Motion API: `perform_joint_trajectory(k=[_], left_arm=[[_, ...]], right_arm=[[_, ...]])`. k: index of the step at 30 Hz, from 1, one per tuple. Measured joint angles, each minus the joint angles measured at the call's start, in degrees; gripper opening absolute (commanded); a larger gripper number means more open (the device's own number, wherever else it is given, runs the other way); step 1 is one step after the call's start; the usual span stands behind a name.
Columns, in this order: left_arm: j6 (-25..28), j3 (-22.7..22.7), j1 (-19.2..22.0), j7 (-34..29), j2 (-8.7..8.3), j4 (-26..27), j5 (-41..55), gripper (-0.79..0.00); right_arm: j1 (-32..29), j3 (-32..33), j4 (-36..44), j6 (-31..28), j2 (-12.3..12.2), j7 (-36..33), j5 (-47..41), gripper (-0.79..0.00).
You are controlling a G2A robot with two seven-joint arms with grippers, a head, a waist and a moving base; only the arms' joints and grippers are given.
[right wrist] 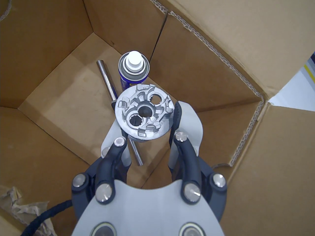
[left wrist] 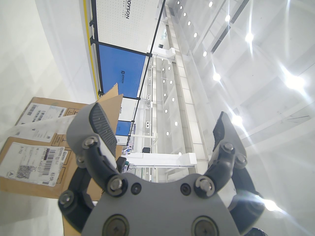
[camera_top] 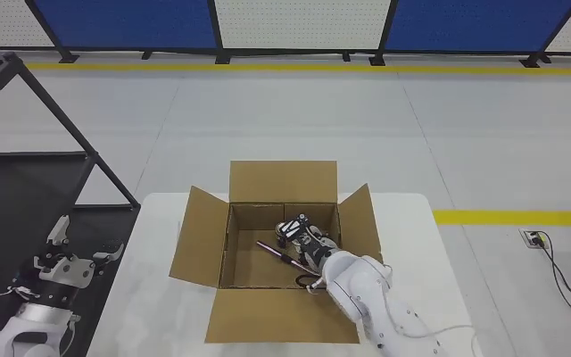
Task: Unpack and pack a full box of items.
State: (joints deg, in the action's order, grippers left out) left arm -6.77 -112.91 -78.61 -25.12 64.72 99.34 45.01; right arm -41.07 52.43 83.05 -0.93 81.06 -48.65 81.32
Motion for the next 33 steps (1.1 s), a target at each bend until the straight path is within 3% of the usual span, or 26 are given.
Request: perform_joint_trajectory(k=[6, 12, 33], left_arm=[[0.0, 0.0, 0.0, 0.0, 0.00, 0.0, 0.0, 0.000], [0.0, 0.0, 0.0, 0.0, 0.00, 0.0, 0.0, 0.000], [0.0, 0.0, 0.0, 0.0, 0.00, 0.0, 0.0, 0.000]], right_arm=[[4.1, -4.0, -6.3, 6.7, 2.2, -2.9, 1.9, -0.785], [6.8, -6.1, -10.7, 9.4, 4.0, -4.7, 1.4, -0.785], [11.5, -6.4, -23.6, 9.9, 8.0, -3.8, -2.3, -0.785]])
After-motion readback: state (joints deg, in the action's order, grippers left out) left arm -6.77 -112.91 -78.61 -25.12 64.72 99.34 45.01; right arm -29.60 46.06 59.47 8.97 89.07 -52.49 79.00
